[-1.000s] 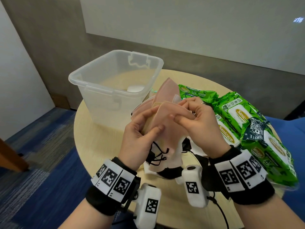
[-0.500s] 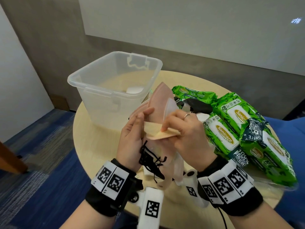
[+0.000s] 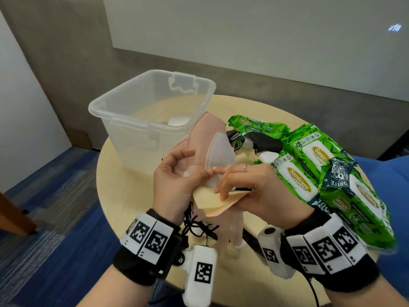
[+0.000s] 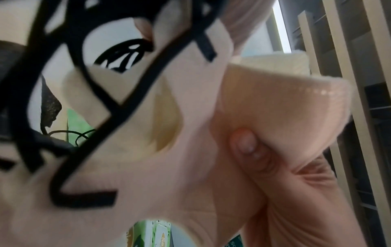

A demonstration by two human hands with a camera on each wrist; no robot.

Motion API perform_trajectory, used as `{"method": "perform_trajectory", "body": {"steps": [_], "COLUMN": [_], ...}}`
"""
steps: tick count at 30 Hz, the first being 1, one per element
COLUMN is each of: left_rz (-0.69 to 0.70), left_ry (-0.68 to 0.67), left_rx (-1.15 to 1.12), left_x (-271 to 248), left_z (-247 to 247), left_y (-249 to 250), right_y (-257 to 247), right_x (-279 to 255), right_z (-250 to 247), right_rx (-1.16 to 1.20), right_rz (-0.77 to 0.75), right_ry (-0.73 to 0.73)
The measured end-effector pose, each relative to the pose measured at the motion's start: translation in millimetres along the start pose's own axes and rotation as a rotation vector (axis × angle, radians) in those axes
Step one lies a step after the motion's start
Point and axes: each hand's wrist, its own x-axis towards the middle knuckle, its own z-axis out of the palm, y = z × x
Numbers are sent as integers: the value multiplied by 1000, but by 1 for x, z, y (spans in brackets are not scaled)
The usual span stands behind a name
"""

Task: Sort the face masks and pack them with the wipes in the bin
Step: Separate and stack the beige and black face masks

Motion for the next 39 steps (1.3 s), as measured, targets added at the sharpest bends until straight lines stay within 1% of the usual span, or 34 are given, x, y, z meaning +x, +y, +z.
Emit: {"method": "perform_trajectory", "body": {"steps": [2,5,8,11,13,16,18,20,22,27,28,30,33,36,39], "left_rz": [15,51,59,72,90,154,171,143,113,45,36,0,-36,-63,-106], "left_ry": [8,2,-36,-99,-157,-262,-295,-300,-292,-148,-142,-178,-228,-227,-231], "left_rx": [25,41,47,76,107,134,161,152,132,85,77,37,-9,-49,-106], "left_x": [1,3,4,5,4,1,1,-1,-2,1,0,-3,-8,-8,-8], "left_z": [0,-3,-7,-7,-6,-4,-5,-5,-6,-10,-10,-6,1,1,-1], "left_y": [0,2,4,6,6,9,10,13,13,5,5,7,7,5,5], "right_y": [-3,-3,3,4,3,0,1,5,10,16,16,14,14,16,17], "right_x": [0,0,3,9,16,22,25,22,17,9,8,10,14,14,12], "right_z": [-5,-22,-38,-41,-37,-30,-27,-23,-22,-27,-28,-24,-14,-11,-11], "right_rx": [18,20,-125,-248,-354,-537,-563,-526,-408,-178,-134,-74,-69,-99,-144], "right_rz": [38,151,183,211,222,139,188,207,255,355,361,346,291,254,235], "right_ry": [-39,-104,-161,-209,-195,-150,-134,-95,-55,63,79,70,72,112,92]}}
